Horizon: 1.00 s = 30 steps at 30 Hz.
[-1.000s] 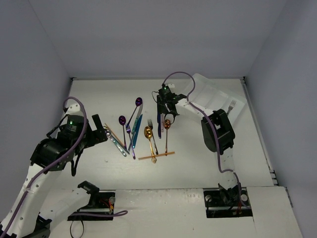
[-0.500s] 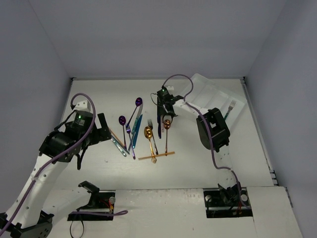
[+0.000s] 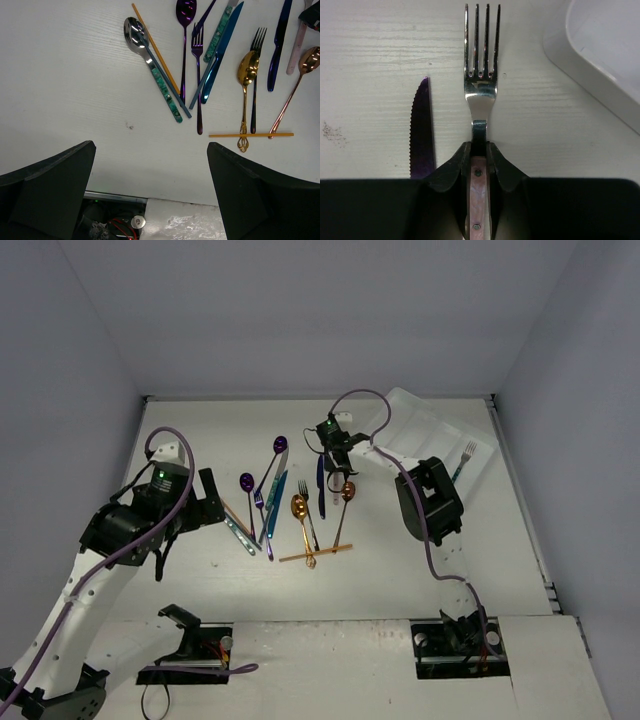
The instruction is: Sort the eating utensils into containers
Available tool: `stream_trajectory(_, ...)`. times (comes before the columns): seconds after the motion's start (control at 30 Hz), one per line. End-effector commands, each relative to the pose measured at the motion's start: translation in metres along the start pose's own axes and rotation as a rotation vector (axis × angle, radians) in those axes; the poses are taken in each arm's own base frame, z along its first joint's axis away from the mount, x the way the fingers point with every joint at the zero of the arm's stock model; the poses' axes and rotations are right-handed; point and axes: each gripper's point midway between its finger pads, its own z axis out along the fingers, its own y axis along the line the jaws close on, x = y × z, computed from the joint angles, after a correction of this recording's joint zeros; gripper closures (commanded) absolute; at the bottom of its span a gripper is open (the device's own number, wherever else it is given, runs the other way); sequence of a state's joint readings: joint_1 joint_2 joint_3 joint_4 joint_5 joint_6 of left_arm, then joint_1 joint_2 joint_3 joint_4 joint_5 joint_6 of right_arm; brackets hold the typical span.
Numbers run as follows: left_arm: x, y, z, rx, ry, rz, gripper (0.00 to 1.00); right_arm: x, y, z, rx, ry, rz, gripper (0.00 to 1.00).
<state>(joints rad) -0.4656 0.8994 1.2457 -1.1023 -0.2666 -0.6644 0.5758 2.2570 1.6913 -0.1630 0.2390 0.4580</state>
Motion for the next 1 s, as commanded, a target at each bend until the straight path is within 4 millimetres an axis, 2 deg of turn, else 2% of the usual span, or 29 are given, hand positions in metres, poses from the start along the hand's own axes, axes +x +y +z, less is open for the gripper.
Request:
stream_trajectory(0.0, -0.012, -0.005, -0.005, 0.027, -0.046, -0.006, 0.06, -0.029, 0.003, -0.019, -0.014, -0.064, 0.002, 1.00)
stream_trajectory(0.07, -0.013, -0.005, -0.005, 0.027, -0.047, -0.006, 0.06, -0.040, 0.008, -0.027, -0.040, -0.084, 0.010, 1.00)
stream_trajectory(0.17, -0.015, -0.006, -0.006, 0.028, -0.052, -0.010, 0.06, -0.076, 0.024, -0.053, -0.110, -0.154, 0.049, 1.00)
stream_trajectory(0.23, -0.014, -0.006, -0.006, 0.027, -0.052, -0.011, 0.06, -0.096, 0.028, -0.072, -0.137, -0.198, 0.076, 1.00)
stream_trajectory(0.3, -0.014, -0.007, -0.006, 0.029, -0.051, -0.014, 0.06, -0.114, 0.024, -0.091, -0.137, -0.248, 0.103, 1.00)
stream_trajectory(0.37, -0.014, -0.006, -0.005, 0.029, -0.049, -0.019, 0.06, -0.133, 0.010, -0.111, -0.115, -0.302, 0.132, 1.00)
stream_trajectory(0.43, -0.012, -0.006, -0.004, 0.027, -0.046, -0.022, 0.06, -0.146, -0.024, -0.126, -0.065, -0.339, 0.181, 1.00)
stream_trajectory(0.5, -0.011, -0.006, -0.004, 0.026, -0.043, -0.026, 0.06, -0.150, -0.060, -0.130, 0.003, -0.353, 0.213, 1.00)
stream_trajectory(0.57, -0.010, -0.006, -0.003, 0.026, -0.039, -0.029, 0.06, -0.146, -0.112, -0.129, 0.081, -0.343, 0.256, 1.00)
stream_trajectory(0.67, -0.008, -0.008, -0.001, 0.029, -0.031, -0.026, 0.06, -0.133, -0.173, -0.127, 0.154, -0.312, 0.311, 1.00)
stream_trajectory(0.7, -0.008, -0.008, -0.001, 0.029, -0.028, -0.027, 0.06, -0.133, -0.191, -0.131, 0.174, -0.315, 0.328, 1.00)
stream_trajectory(0.77, -0.007, -0.009, 0.001, 0.026, -0.022, -0.024, 0.06, -0.119, -0.237, -0.126, 0.238, -0.283, 0.363, 1.00)
stream_trajectory(0.83, -0.007, -0.009, 0.002, 0.025, -0.018, -0.019, 0.06, -0.111, -0.268, -0.123, 0.271, -0.263, 0.400, 1.00)
stream_trajectory(0.97, -0.007, -0.012, 0.004, 0.033, -0.013, -0.013, 0.06, -0.095, -0.314, -0.109, 0.329, -0.218, 0.451, 1.00)
